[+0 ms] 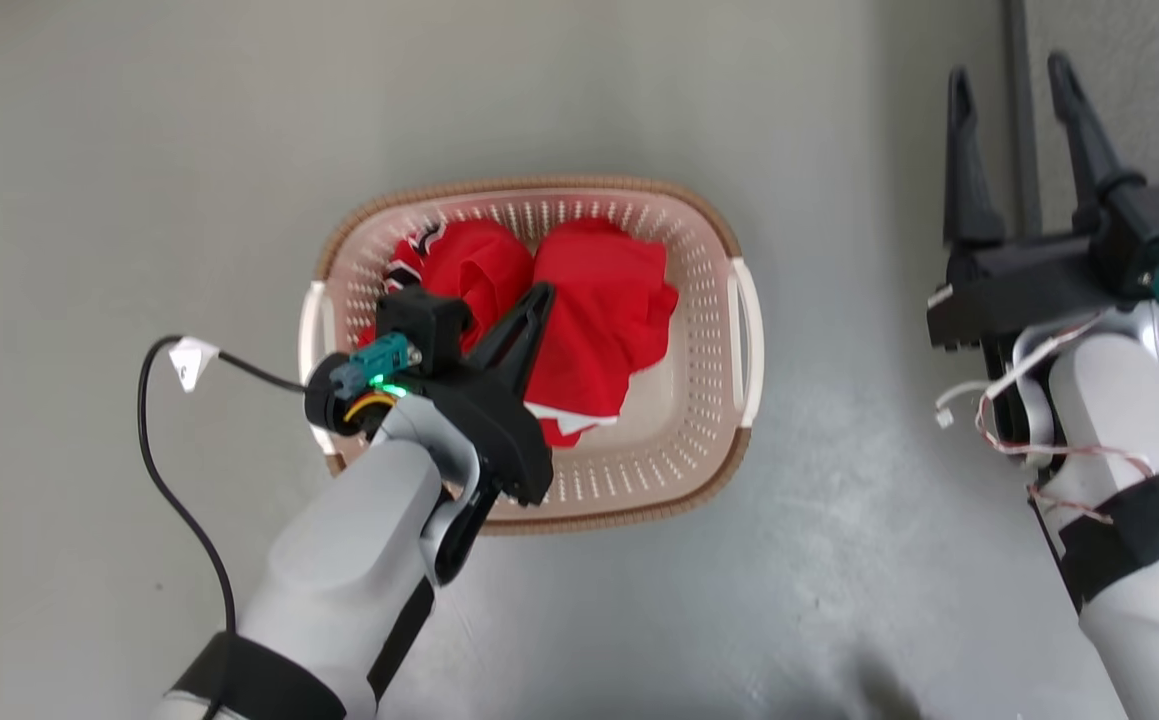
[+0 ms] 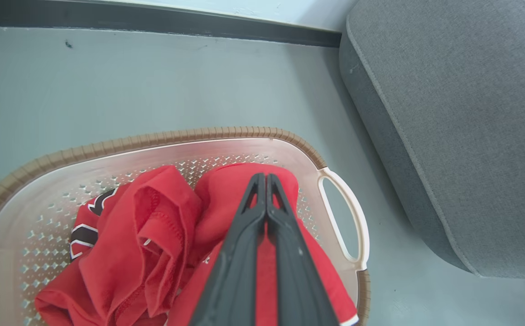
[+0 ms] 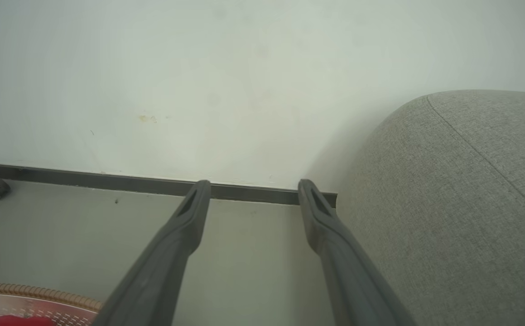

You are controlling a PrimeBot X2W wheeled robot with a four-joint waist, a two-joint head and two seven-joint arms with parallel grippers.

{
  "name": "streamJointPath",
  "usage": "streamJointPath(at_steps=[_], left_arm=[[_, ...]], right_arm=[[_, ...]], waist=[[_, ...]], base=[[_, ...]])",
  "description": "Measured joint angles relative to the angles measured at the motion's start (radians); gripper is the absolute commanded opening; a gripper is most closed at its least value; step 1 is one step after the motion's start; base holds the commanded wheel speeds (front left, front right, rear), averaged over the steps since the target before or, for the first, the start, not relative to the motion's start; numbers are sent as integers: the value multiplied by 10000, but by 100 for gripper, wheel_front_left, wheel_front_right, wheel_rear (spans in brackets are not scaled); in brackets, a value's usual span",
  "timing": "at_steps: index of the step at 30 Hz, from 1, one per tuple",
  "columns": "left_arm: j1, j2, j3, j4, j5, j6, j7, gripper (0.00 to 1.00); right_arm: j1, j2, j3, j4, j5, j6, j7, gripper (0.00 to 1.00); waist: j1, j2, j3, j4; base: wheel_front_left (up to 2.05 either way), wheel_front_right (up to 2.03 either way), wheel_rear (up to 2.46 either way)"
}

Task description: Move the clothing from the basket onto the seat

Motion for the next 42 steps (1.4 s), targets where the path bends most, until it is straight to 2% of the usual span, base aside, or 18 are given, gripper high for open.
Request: streamJointPath(at_steps=[21, 32, 42], left_arm=[[2002, 174, 1197, -757, 694, -79, 0, 0], [3302, 472, 2226, -1810, 1114, -50, 2, 0], [3873, 819, 3104, -3126, 1764, 213, 2, 0]], right_arm=[[1880, 98, -602, 1020, 525, 525, 2, 100], [3041, 238, -842, 1248, 662, 719, 4, 100], [3385, 408, -903, 1254, 690, 970, 4, 100]], waist=[[0, -1, -3101, 469], [-1, -2, -4692, 805], [1, -1, -5716, 1063]], base=[[0, 0, 0], [0, 0, 0], [0, 0, 0]])
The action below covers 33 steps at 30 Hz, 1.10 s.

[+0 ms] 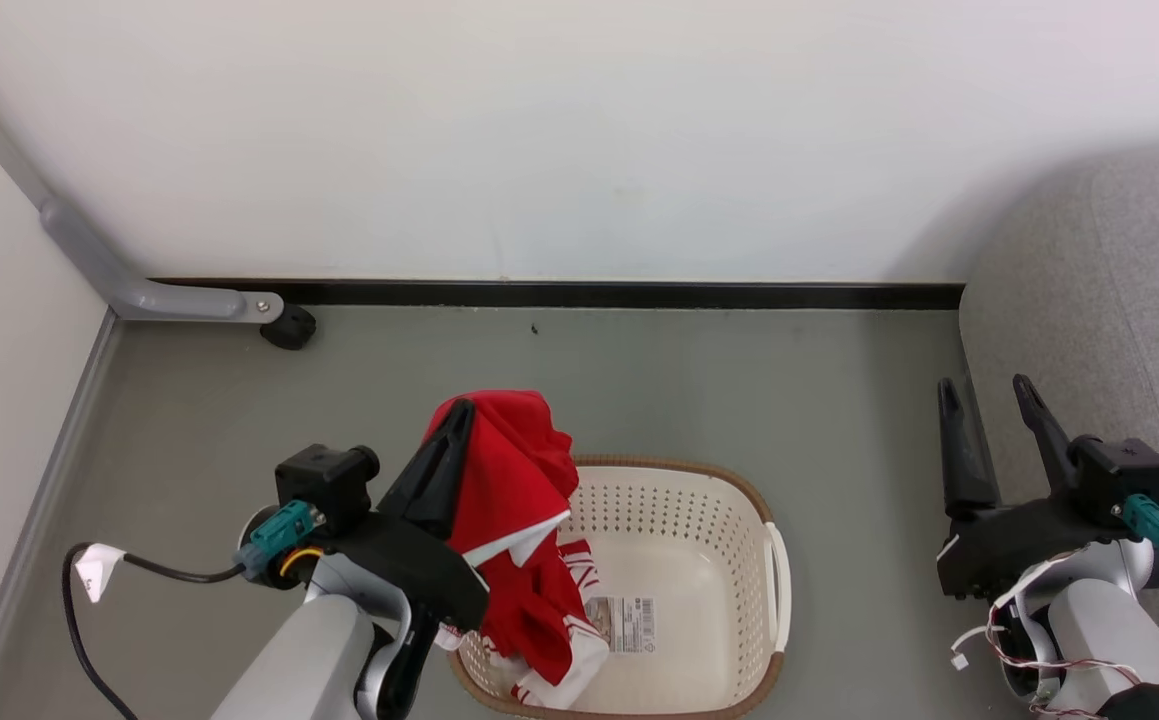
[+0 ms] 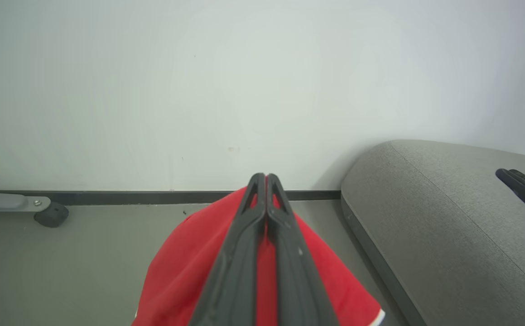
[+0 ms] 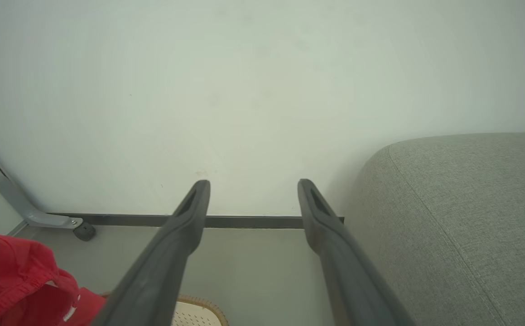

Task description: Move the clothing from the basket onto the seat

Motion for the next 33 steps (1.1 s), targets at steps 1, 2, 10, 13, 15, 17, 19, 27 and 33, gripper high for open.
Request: streamJointPath(at_steps=[1, 2, 10, 13, 15, 17, 19, 27, 33], left_arm=[[33, 46, 96, -115, 98, 38, 0, 0], [74, 84, 194, -224, 161, 88, 0, 0], [391, 226, 677, -951, 441, 251, 0, 0], [441, 286, 798, -1312, 683, 251, 0, 0], [439, 332, 943, -1555, 798, 251, 0, 0], [427, 393, 1062, -1806, 903, 249, -2, 0], [404, 426, 1162, -2075, 945, 247, -2, 0], [-96, 443, 1415, -2959, 1411, 228, -2, 0], [-346, 439, 1569, -3258, 1526, 157, -2, 0]], right_arm=[[41, 13, -8, 6, 0, 19, 0, 100], [85, 29, -15, 10, 0, 52, 0, 100], [300, 157, -36, 58, -2, 169, 0, 100], [360, 182, -36, 56, -2, 186, 0, 100], [367, 199, -35, 61, -2, 259, 0, 100], [367, 230, -31, 67, -8, 267, 0, 100], [367, 268, -38, 67, -12, 322, 0, 100], [366, 343, -42, 67, -23, 439, 0, 100], [345, 408, 56, -23, -113, 539, 0, 100]], waist=[[0, 0, -75, 12], [0, 0, -146, 21], [0, 0, -512, 20], [0, 0, -578, 2], [0, 0, -598, -4], [1, 0, -614, -2], [1, 1, -622, 4], [2, 1, -574, 38], [1, 2, -518, 81]], base=[[0, 0, 0], [0, 0, 0], [0, 0, 0], [0, 0, 0], [0, 0, 0], [0, 0, 0], [0, 0, 0], [0, 0, 0], [0, 0, 0]])
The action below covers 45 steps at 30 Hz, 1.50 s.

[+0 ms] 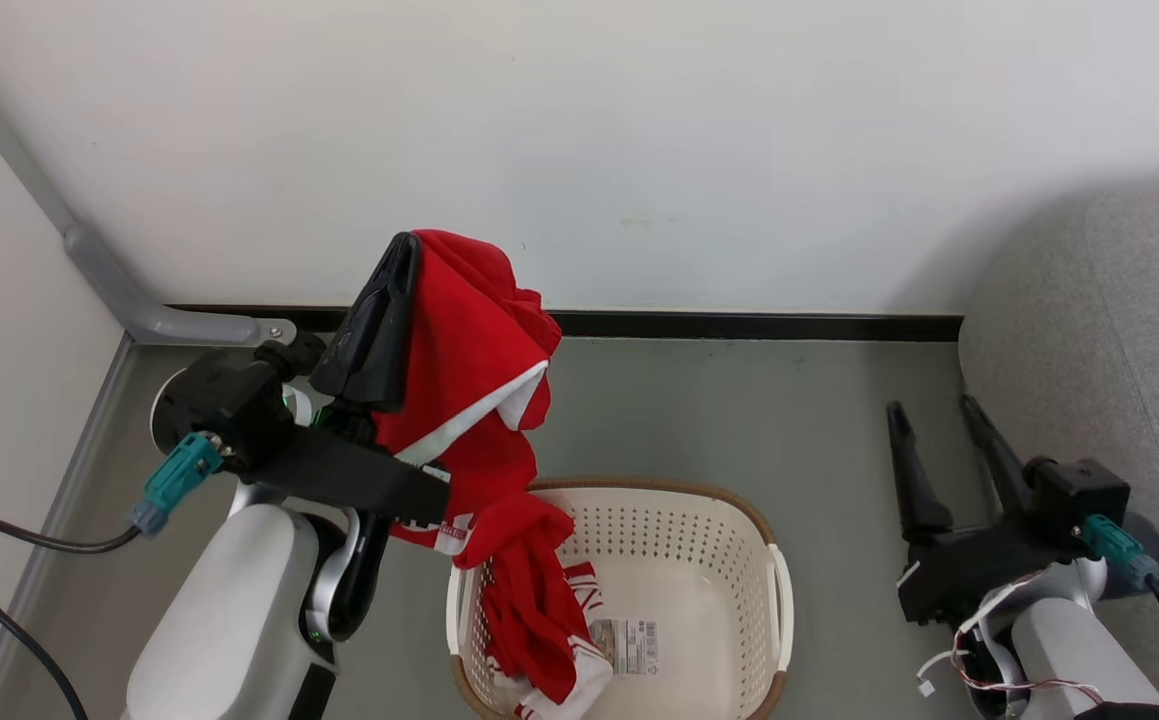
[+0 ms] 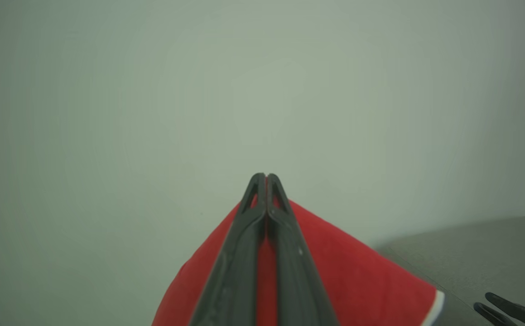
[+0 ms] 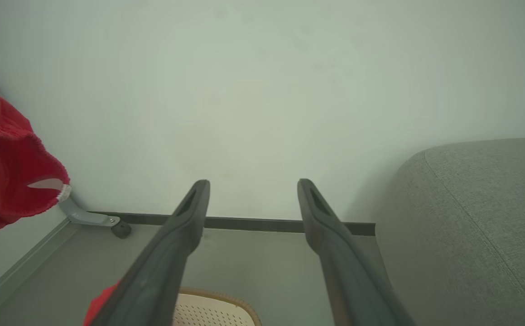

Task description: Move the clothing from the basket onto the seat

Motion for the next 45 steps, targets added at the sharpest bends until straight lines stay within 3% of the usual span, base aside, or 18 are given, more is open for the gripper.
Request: streamJointPath(at_steps=[12, 22, 31, 45], left_arm=[[0, -213, 245, -38, 42, -94, -2, 0], [-3, -387, 316, -25, 211, -188, -2, 0], [-220, -748, 228, 29, 418, -276, -2, 0], [-378, -913, -142, 8, 629, -439, -2, 0]], right_arm=[[-778, 353, 1547, -1662, -345, 679, -2, 100], [-1148, 401, 3639, -2986, 63, 865, -2, 100], [-1611, 380, 5645, -3319, 976, 865, -2, 100], [-2576, 353, 6523, -2165, 1960, 859, -2, 100]], waist=[[0, 0, 94, 58], [0, 0, 129, 149], [0, 0, 213, 361], [0, 0, 493, 894]], base=[[0, 0, 0], [0, 0, 0], [0, 0, 0], [0, 0, 0]])
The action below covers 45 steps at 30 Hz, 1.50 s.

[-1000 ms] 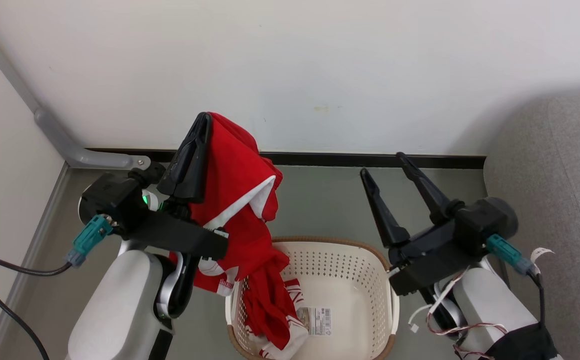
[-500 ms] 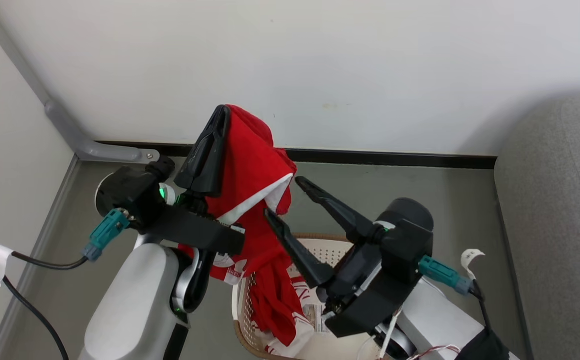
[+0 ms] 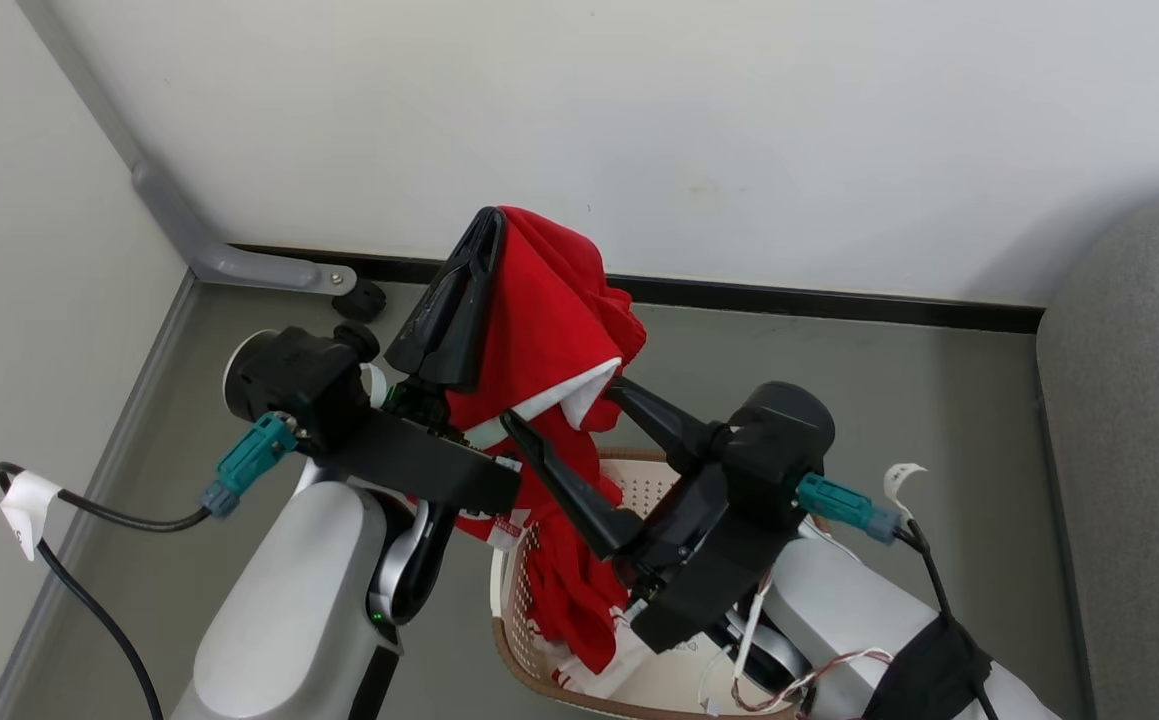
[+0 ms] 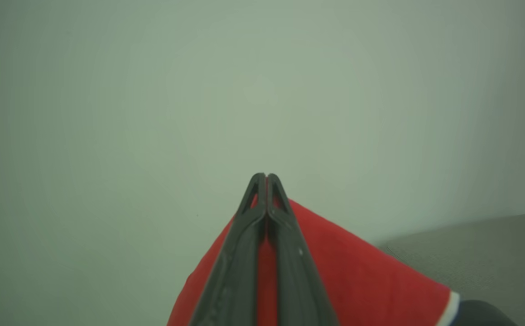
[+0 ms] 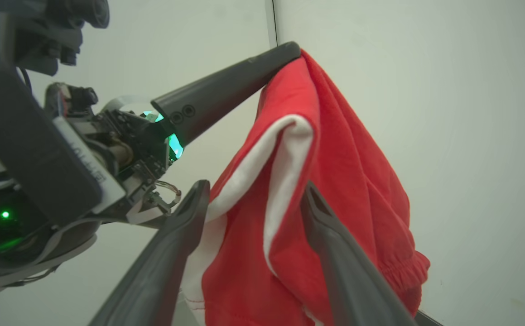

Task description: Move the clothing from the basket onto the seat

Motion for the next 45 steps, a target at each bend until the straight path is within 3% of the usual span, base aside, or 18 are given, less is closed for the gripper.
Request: streamJointPath(at_steps=[6, 7, 8, 9, 23, 25, 26, 27, 45], left_arm=[[-153, -113, -121, 6, 0, -10, 0, 0], [-175, -128, -115, -6, 0, -12, 0, 0], [-176, -142, -113, -10, 0, -12, 0, 0], [-176, -150, -113, -10, 0, -12, 0, 0], [-67, -159, 134, 222, -8, -84, -40, 0], [9, -153, 209, 334, -6, -84, -42, 40], [45, -142, 251, 372, -4, -84, -40, 67], [61, -140, 278, 416, 0, -84, -42, 100], [916, 111, 564, 848, 180, -86, -42, 100]], right_arm=[[-614, -6, 606, 763, 359, -470, 0, 100], [-718, -8, 709, 871, 487, -568, 0, 79], [-826, -8, 790, 970, 617, -667, 0, 27], [-911, -2, 830, 1014, 734, -771, 0, 0], [-1342, -8, 1116, 1141, 1779, -1154, 0, 0], [-1391, -10, 1135, 1137, 1885, -1152, 2, 0], [-1423, -12, 1149, 1114, 1927, -1154, 2, 0], [-1449, -8, 1139, 1097, 1964, -1154, 2, 0], [-1662, -8, 134, 1241, 2036, -1377, 2, 0]], waist=[[0, 0, 92, 229], [0, 0, 101, 266], [0, 0, 107, 296], [0, 0, 111, 320], [0, 0, 123, 368], [0, 0, 113, 324], [0, 0, 102, 294], [0, 0, 92, 261], [-2, -1, 45, -276]], base=[[0, 0, 0], [0, 0, 0], [0, 0, 0], [0, 0, 0], [0, 0, 0], [0, 0, 0], [0, 0, 0], [0, 0, 0], [0, 0, 0]])
